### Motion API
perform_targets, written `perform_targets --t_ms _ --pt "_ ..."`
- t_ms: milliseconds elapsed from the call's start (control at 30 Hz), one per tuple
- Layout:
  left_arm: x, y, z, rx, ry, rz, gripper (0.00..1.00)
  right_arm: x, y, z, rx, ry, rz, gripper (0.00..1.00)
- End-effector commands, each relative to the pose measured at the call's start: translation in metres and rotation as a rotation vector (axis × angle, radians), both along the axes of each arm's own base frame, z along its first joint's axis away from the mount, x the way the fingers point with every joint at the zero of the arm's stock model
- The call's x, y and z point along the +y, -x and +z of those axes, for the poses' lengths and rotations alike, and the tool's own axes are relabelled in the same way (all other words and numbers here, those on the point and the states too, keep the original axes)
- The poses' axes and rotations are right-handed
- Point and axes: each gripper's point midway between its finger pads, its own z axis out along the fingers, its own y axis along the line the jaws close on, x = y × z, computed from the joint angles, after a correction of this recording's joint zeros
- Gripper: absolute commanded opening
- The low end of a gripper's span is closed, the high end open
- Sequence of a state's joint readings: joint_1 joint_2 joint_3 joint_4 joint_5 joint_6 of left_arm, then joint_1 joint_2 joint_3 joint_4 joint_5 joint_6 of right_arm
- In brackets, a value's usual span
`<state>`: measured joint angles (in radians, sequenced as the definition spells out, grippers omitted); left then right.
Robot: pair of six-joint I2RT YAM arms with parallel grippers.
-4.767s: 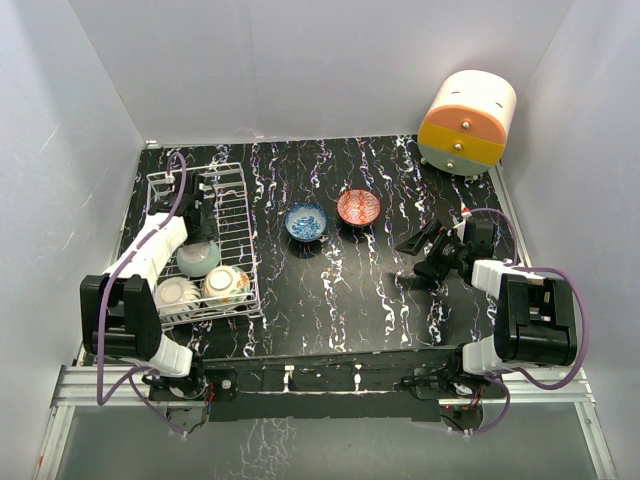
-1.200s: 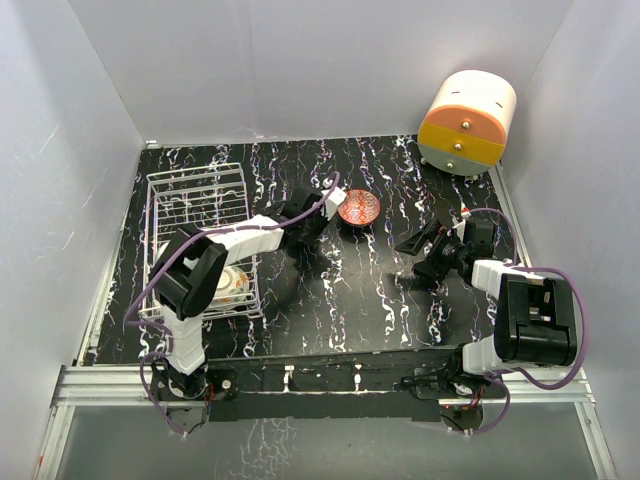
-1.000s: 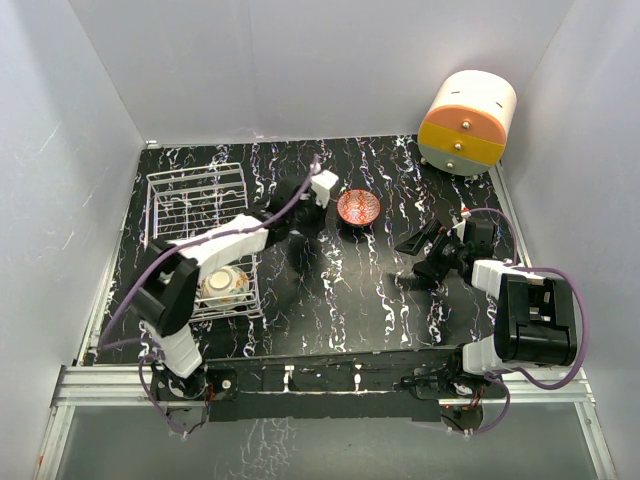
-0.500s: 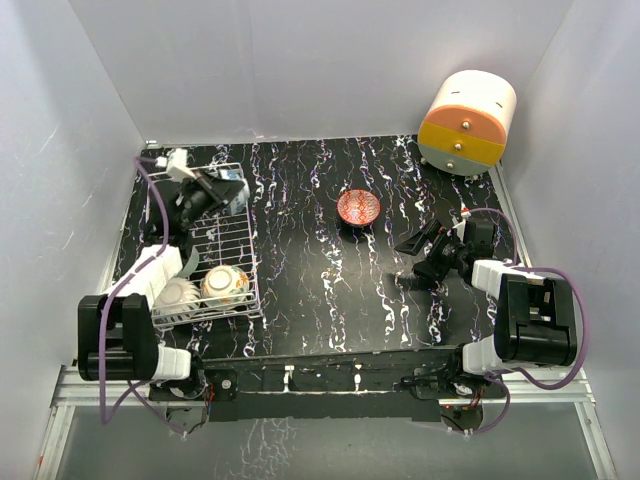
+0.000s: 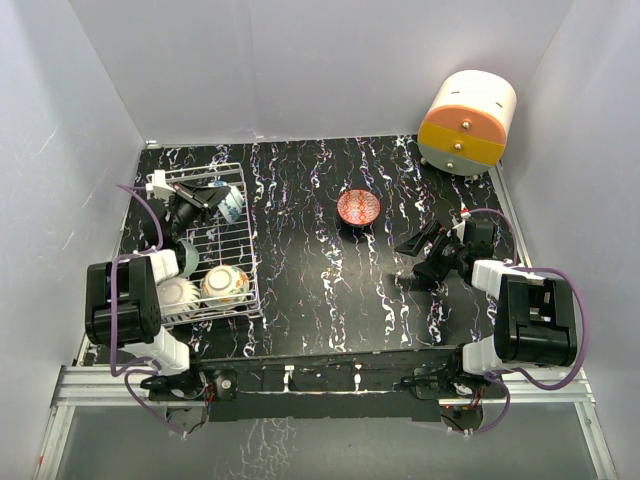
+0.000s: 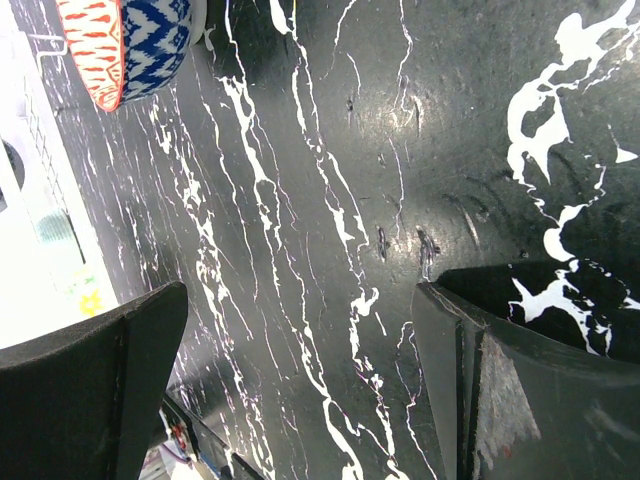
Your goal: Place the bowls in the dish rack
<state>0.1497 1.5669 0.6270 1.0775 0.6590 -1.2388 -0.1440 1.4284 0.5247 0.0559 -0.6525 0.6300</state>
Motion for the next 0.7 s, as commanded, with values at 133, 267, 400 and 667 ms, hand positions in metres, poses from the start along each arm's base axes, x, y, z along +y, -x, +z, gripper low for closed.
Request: perform_targets --t_ms 133,267,400,667 --pt "0.001 -0.014 0.024 -0.023 -0.031 -0.037 0.00 -0.002 -0.011 0.010 -0.065 0.021 0.003 0.98" --pt "0.001 -0.016 0.004 0.025 -0.041 -0.038 0.00 -0.002 -0.010 0.009 -0.062 0.017 0.002 0.98" --pt "0.001 -0.017 -0.016 0.056 -0.013 -0.039 0.00 -0.001 -0.010 0.009 -0.063 0.016 0.003 0.98" --pt "0.007 -0.012 -0.051 0.159 -0.040 -0.023 0.00 -0.001 -0.010 0.008 -0.061 0.017 0.002 0.98"
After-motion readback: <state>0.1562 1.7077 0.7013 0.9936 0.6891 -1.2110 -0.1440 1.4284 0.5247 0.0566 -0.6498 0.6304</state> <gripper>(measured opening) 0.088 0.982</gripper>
